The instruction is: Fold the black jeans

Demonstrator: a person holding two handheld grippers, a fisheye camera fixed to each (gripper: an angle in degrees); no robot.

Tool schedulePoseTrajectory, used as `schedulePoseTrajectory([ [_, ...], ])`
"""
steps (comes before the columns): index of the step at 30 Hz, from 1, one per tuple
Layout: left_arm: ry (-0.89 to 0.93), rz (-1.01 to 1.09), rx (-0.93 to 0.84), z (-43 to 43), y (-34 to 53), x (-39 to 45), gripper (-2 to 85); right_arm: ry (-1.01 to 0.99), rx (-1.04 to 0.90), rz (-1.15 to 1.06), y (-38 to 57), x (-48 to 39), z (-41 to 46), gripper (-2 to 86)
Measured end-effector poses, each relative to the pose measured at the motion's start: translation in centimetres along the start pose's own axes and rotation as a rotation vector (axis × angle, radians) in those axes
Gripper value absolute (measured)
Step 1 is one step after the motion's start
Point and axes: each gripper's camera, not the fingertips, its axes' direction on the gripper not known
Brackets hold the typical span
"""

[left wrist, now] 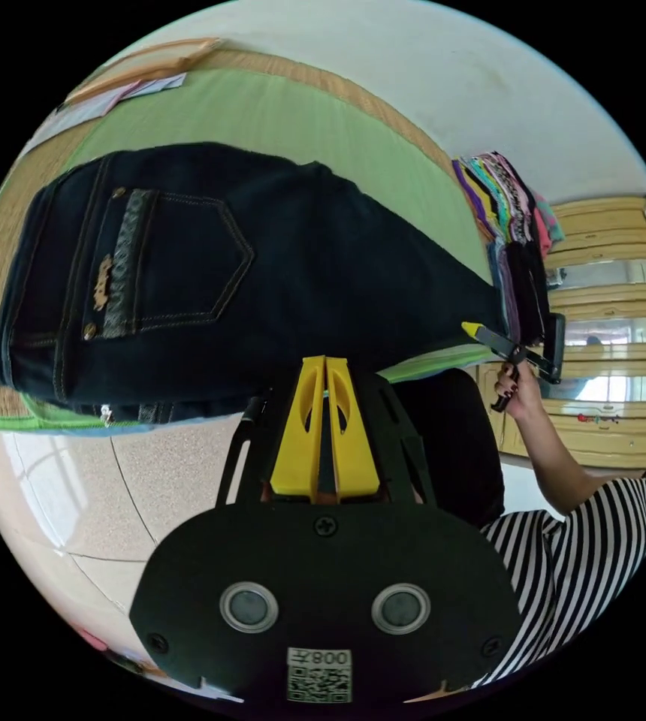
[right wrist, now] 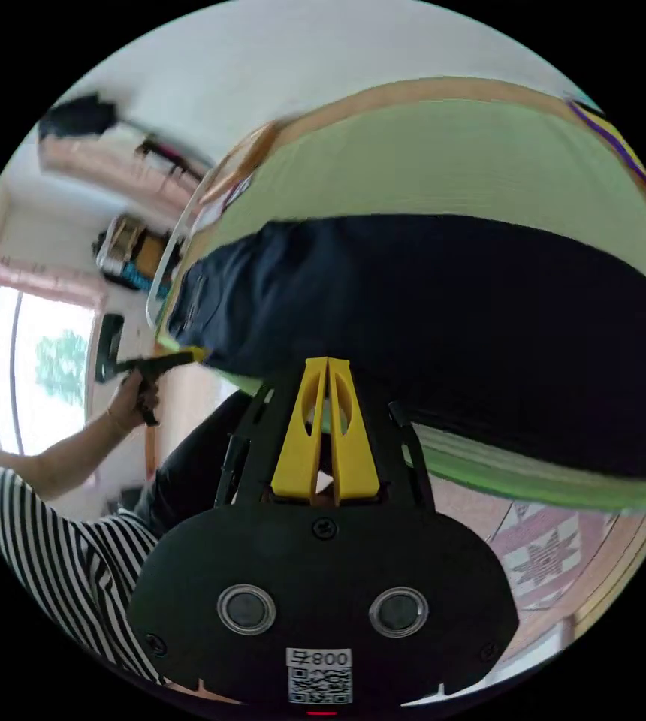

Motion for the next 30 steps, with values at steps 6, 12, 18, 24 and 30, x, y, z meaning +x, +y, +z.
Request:
schedulePoseTrajectory([
  [6, 0.037, 0.157, -0.055, 7.2, -7.0, 7.5, 0.0, 0.134, 0.212, 0.319, 3.5, 17.9, -14.4, 0.0],
  [12, 0.09, 0.364, -0.135, 16.6, -14.6, 17.6, 0.1, 0.06, 0.27, 0.408, 8.8, 27.0, -21.4, 0.4],
  [18, 0.146, 0.581, -0.206, 25.3, -20.9, 27.7, 0.3, 0.147, 0.514, 0.594, 17.9, 36.8, -33.4, 3.5],
  [24, 0.166, 0.682, -0.281, 33.4, -25.1, 34.9, 0.6, 0.186, 0.615, 0.729, 23.9, 45.1, -41.3, 7.9],
  [30, 0.183, 0.696, -0.322, 39.8, -27.5, 39.4, 0.6, 0.162, 0.621, 0.724, 25.5, 50.2, -45.1, 8.4],
])
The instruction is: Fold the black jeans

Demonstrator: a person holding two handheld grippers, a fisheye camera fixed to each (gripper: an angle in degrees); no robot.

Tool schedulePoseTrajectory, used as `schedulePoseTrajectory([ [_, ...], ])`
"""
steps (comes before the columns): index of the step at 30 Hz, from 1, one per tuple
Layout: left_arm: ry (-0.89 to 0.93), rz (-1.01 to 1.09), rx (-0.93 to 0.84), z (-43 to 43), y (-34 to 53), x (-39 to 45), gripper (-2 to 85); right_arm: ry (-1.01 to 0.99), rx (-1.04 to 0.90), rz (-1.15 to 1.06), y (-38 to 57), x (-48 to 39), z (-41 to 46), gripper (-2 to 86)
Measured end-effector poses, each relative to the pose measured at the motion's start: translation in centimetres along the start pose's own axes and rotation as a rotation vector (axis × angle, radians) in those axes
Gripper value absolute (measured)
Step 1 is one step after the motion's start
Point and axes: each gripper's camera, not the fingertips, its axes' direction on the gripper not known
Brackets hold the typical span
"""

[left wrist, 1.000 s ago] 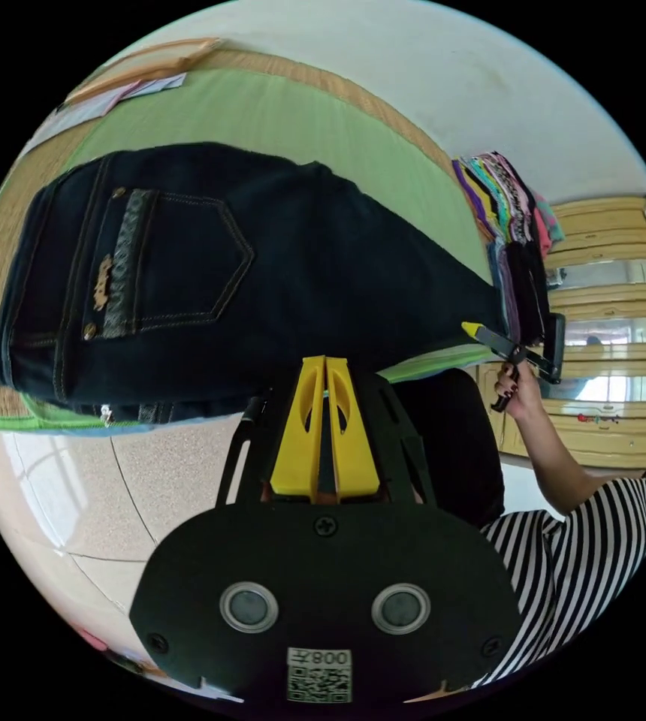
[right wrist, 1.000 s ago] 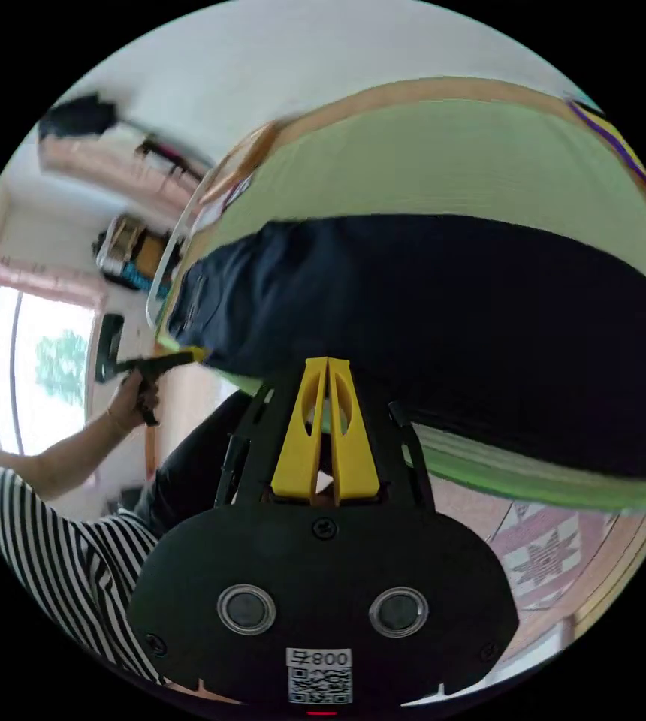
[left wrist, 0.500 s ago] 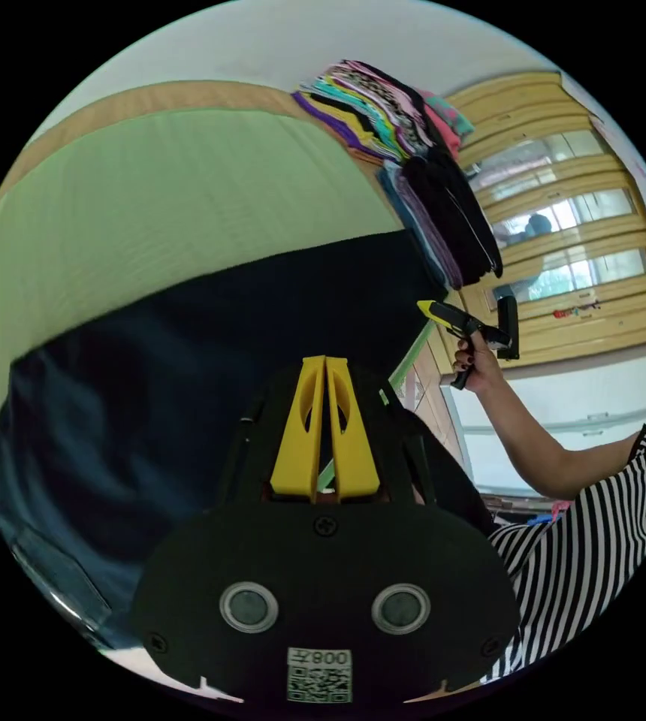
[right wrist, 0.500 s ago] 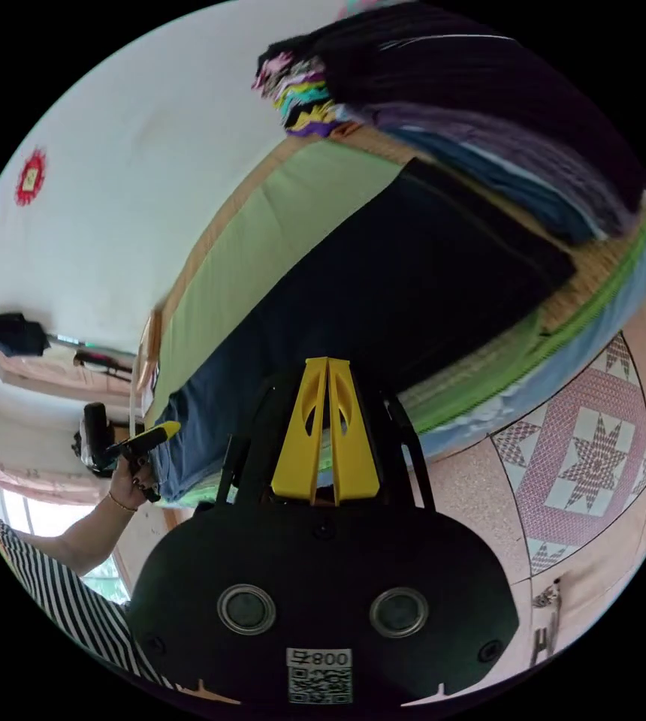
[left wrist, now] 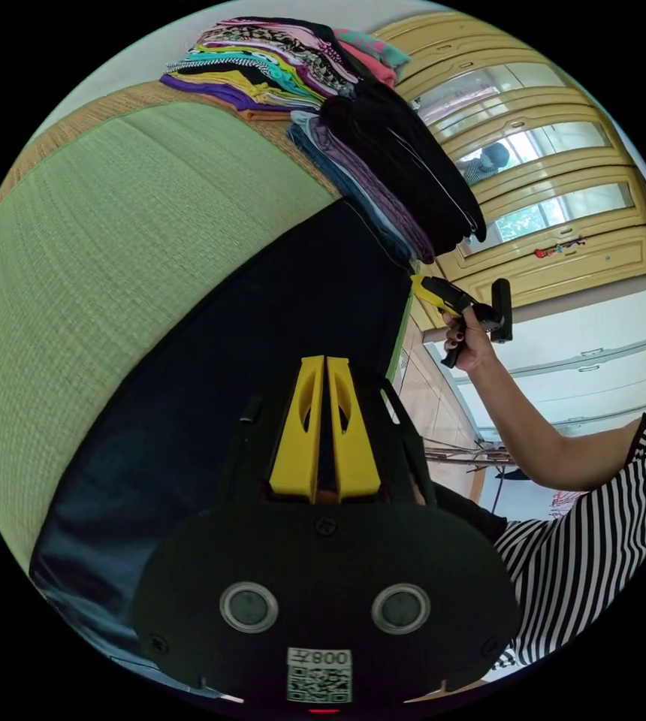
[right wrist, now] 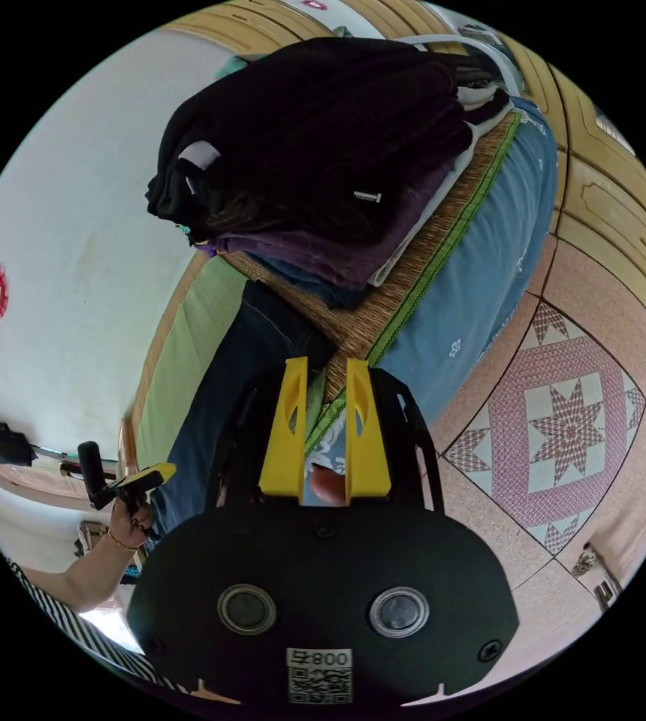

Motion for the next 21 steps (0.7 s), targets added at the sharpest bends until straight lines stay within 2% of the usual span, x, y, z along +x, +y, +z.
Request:
schedulePoseTrajectory([
  [12, -0.014, 0.04, -0.025, 7.6, -11.3, 0.4, 2.7, -0.185, -0.011, 0.057, -5.3, 8.3, -4.2, 10.7],
  [21, -0.047, 0.087, -0.015, 11.1, -20.0, 1.1, 6.4, -0.196, 0.002, 0.059, -7.5, 11.4, -6.5, 13.2],
])
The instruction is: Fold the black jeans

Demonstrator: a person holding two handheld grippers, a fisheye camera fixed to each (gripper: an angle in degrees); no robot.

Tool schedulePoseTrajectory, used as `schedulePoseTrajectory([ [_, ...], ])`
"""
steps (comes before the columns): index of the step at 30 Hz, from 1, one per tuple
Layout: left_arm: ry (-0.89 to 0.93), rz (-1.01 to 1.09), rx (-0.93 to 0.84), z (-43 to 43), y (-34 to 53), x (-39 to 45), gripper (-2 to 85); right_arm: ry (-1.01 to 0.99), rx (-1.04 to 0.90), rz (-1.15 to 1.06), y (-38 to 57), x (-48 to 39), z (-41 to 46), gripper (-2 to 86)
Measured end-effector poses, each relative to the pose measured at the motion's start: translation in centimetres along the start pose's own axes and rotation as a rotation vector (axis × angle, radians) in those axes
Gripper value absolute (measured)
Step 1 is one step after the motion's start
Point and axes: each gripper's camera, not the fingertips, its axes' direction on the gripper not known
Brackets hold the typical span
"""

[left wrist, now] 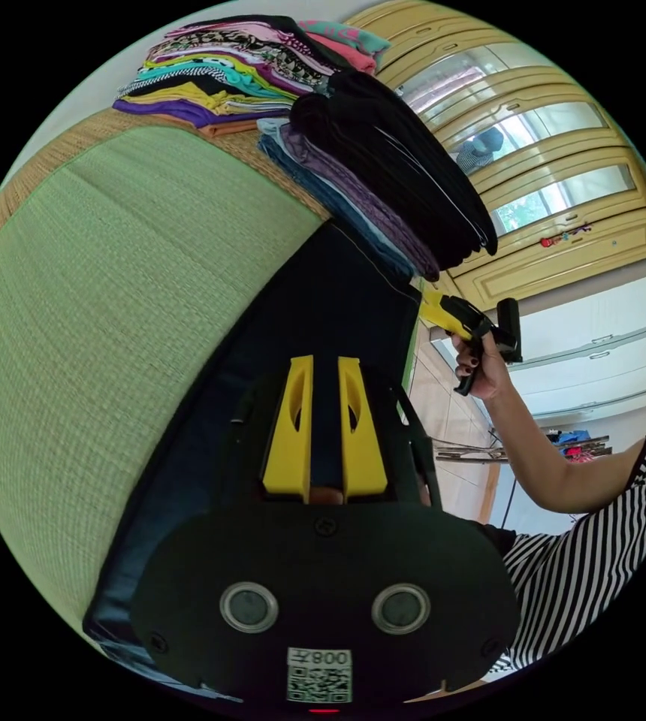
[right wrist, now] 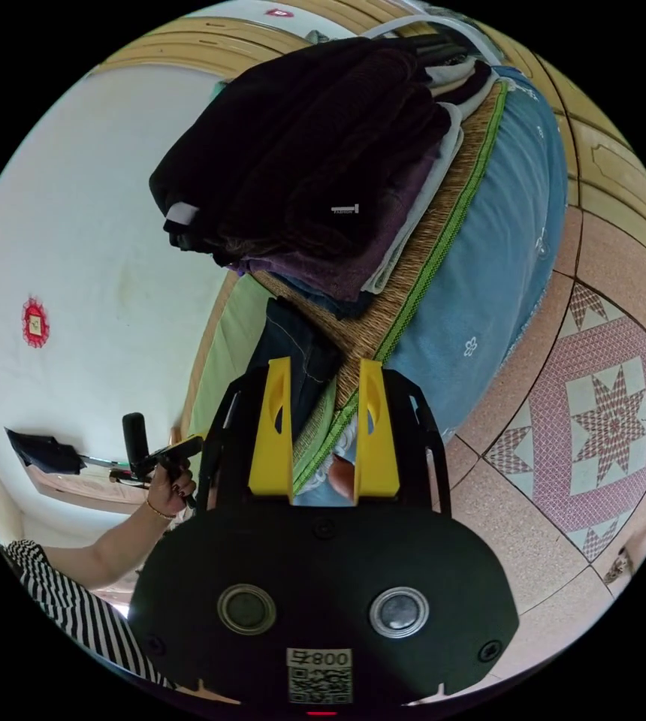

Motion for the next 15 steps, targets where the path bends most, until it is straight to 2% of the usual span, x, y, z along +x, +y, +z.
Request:
schedulePoseTrajectory([
  [15, -0.061, 0.081, -0.038, 5.3, -13.6, -0.4, 9.0, 0.069, -0.067, -0.068, -4.1, -1.0, 3.1, 9.0],
])
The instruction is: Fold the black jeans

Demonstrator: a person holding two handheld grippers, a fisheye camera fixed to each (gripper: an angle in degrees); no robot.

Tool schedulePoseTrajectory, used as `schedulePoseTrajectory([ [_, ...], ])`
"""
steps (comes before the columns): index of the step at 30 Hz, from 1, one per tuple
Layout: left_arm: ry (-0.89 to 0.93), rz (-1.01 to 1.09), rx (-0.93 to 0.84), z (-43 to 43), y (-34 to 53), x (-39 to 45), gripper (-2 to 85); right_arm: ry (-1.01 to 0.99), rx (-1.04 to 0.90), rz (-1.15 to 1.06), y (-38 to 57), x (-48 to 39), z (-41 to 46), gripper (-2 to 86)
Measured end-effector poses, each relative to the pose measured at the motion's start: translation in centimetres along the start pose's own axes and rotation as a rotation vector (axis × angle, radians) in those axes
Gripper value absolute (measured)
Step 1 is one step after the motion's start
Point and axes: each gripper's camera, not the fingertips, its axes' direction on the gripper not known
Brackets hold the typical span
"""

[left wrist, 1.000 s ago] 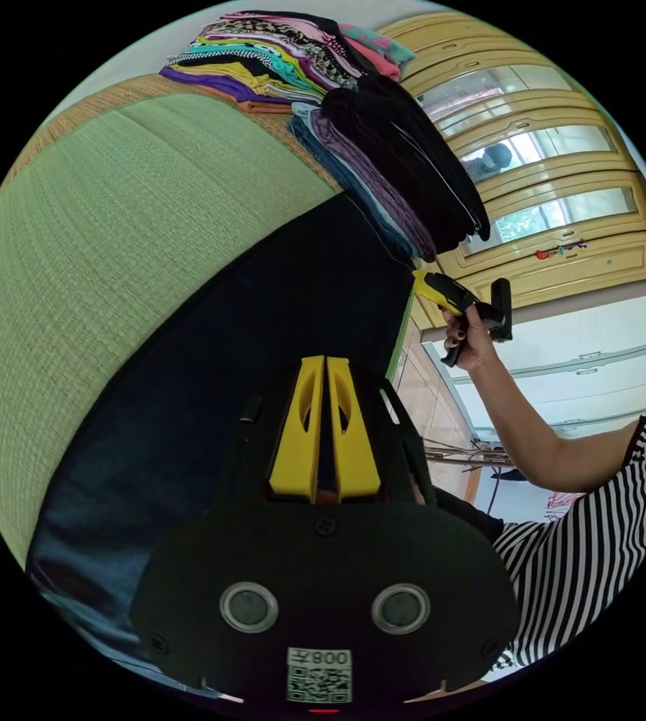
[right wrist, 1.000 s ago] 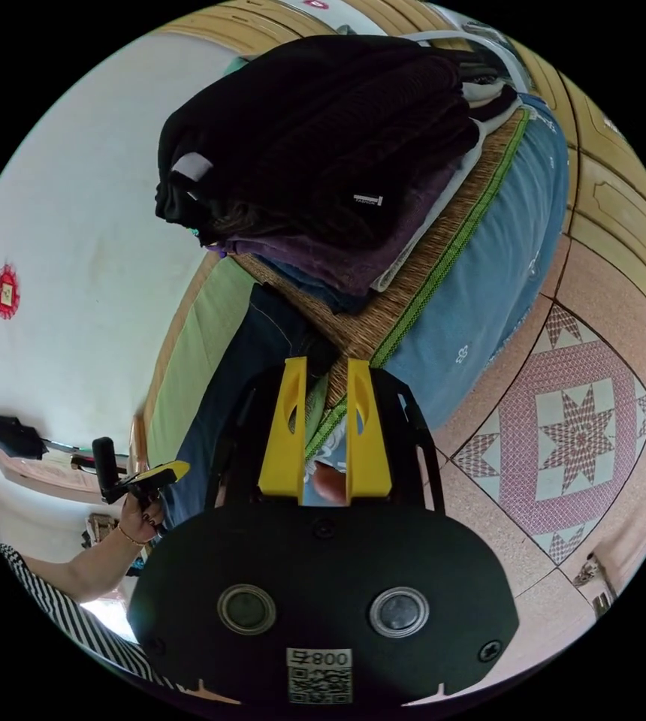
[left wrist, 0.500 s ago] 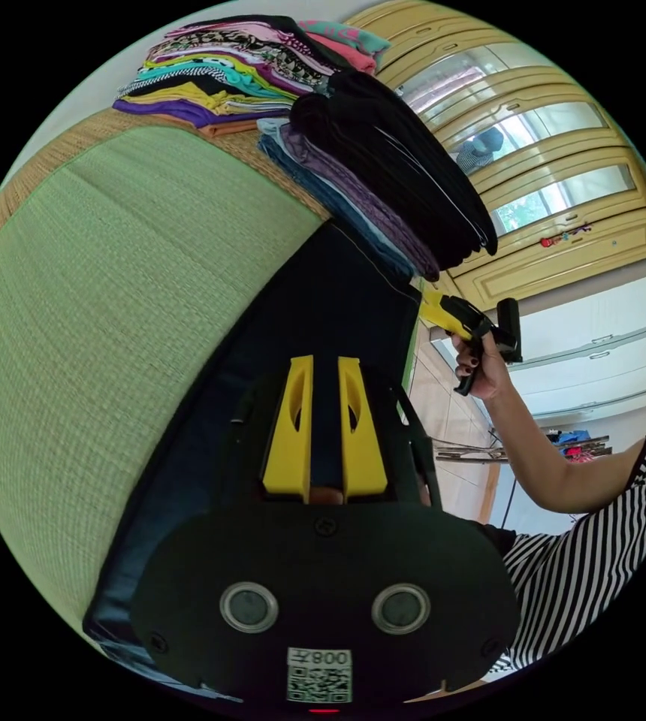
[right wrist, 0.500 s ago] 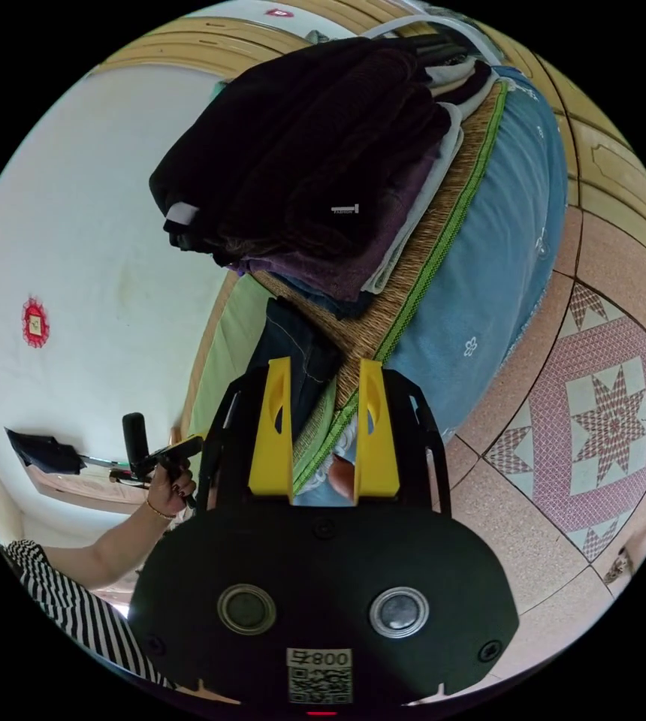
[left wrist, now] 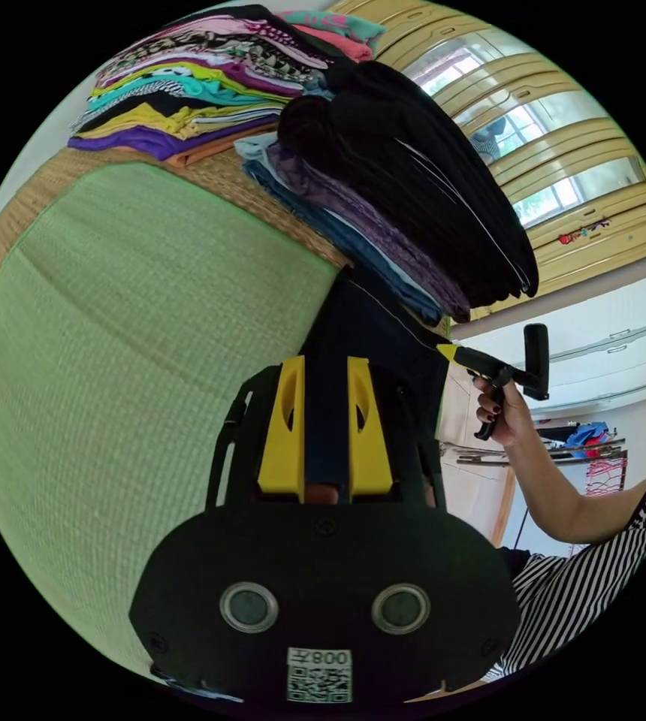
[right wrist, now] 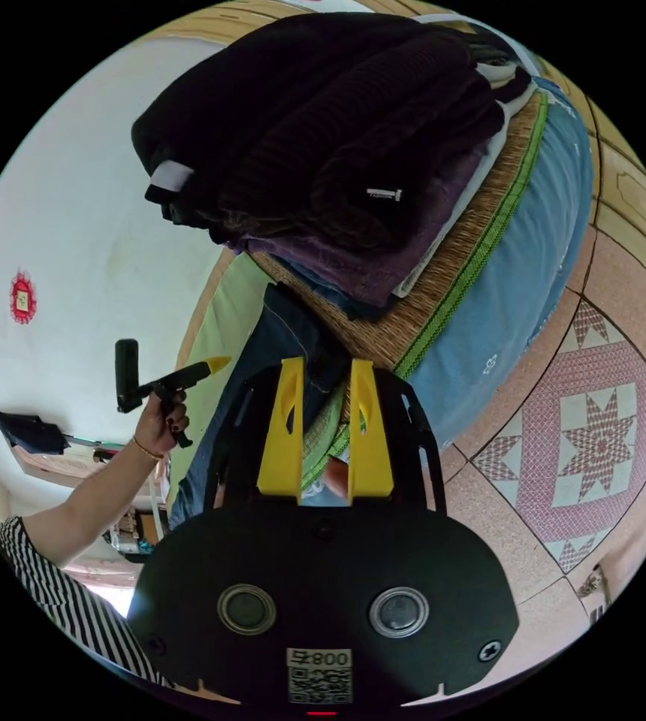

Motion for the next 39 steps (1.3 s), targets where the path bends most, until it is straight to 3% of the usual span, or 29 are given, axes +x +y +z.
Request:
schedulePoseTrajectory([
  [10, -0.046, 0.045, -0.066, 2.3, -3.7, 0.0, 4.8, -0.044, 0.023, 0.016, -0.6, -0.3, 2.4, 7.3],
  [22, 0.013, 0.06, -0.036, -2.7, -0.7, -0.2, 1.7, -0.141, 0.067, -0.011, 1.2, -4.6, 3.4, 6.7],
  [34, 0.078, 0.103, 0.135, -14.9, 9.9, -2.0, 1.4, -0.347, 0.081, -0.249, 6.6, -18.6, 4.7, 6.5],
  [39, 0.092, 0.081, 0.239, -21.2, 17.0, -4.1, 0.5, -0.453, -0.025, -0.39, 11.2, -27.6, 8.7, 6.5],
])
